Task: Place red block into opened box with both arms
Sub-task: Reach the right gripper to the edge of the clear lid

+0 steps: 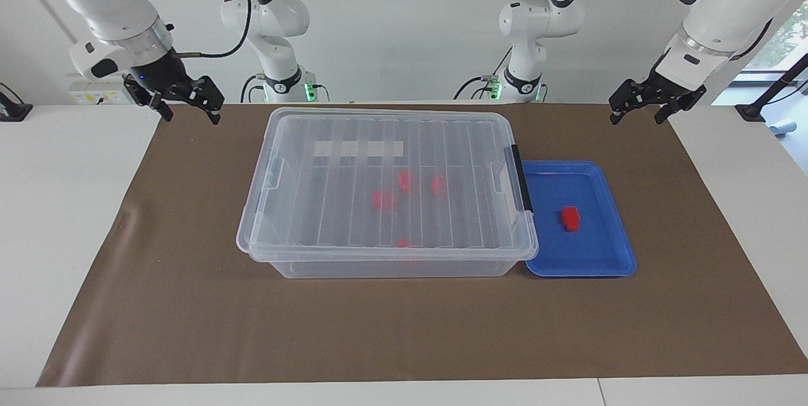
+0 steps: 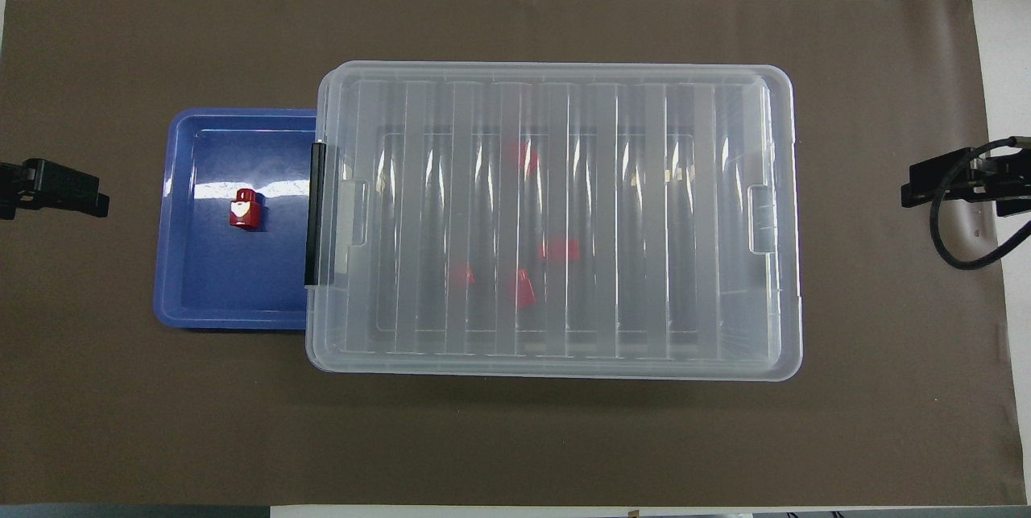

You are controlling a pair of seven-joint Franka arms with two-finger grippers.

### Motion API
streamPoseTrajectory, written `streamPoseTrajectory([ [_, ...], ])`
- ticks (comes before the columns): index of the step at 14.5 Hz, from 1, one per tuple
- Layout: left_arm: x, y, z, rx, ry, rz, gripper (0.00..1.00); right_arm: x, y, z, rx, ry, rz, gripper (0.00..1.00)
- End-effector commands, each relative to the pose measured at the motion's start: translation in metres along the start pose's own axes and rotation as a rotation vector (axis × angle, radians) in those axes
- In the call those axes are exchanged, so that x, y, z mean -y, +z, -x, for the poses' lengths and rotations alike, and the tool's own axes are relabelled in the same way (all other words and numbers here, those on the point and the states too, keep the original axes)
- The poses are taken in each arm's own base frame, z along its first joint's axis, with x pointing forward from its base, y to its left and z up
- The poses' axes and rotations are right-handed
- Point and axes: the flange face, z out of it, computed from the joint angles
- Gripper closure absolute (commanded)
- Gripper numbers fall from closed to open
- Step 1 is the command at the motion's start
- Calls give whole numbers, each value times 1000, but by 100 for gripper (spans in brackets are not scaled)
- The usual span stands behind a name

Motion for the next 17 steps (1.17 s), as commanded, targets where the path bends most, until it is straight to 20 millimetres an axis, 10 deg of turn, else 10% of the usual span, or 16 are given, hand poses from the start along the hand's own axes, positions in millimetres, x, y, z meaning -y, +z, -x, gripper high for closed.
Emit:
streamPoseTrajectory([
  [1, 1, -1, 9, 2, 9, -5, 0, -2, 1, -2, -8, -15, 7, 0],
  [10, 2, -1, 10, 4, 9, -6, 0, 4, 10, -4, -57, -14, -11, 0],
  [17, 2, -1, 10, 4, 7, -4, 0, 72, 93, 2, -104, -9, -20, 0],
])
